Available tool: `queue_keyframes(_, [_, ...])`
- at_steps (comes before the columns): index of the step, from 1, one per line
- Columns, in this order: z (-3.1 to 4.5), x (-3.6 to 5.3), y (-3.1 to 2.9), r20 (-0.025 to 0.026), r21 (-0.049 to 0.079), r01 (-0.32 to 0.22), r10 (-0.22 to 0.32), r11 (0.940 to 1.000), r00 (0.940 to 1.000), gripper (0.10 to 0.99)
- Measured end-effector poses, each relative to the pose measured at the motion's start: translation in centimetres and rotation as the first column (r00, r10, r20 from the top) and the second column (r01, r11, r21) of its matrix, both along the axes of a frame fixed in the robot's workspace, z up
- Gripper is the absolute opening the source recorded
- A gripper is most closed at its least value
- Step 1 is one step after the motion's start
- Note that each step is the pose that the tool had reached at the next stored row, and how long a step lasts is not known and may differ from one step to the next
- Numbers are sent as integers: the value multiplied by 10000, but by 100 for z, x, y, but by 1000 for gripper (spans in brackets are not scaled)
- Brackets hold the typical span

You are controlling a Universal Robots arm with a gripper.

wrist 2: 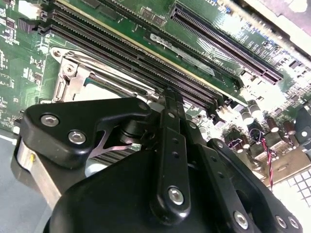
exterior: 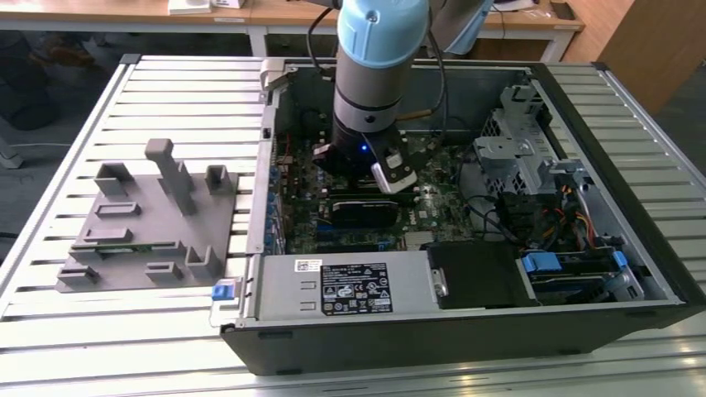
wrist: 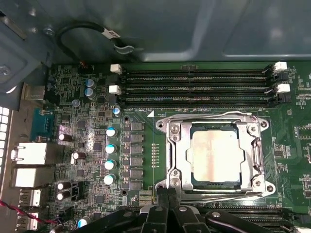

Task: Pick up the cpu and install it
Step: 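Install the second cpu locking lever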

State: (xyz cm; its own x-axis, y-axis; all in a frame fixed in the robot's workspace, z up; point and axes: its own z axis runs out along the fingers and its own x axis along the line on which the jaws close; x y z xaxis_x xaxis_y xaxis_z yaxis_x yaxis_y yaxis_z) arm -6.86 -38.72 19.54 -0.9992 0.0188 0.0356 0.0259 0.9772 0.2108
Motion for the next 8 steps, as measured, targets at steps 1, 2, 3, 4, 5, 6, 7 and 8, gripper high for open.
queue_keyframes(1, [8, -1, 1, 4, 16, -2, 2, 10000, 10000, 106])
queue_keyframes(2, [12, -1, 3, 6, 22, -2, 2, 10000, 10000, 106])
queue_keyframes(3, [19, -2, 3, 7, 23, -1, 1, 10000, 10000, 106])
queue_keyframes(4, [26, -4, 2, 4, 16, -1, 1, 10000, 10000, 106])
queue_keyframes(5, [32, -5, 0, 0, 9, -1, 1, 10000, 10000, 106])
queue_keyframes(6, [31, -5, 1, 2, 11, -1, 1, 10000, 10000, 106])
queue_keyframes(7, [31, -6, 1, 2, 11, -1, 1, 10000, 10000, 106])
queue_keyframes(8, [29, -7, 0, 1, 13, -2, 2, 10000, 10000, 106])
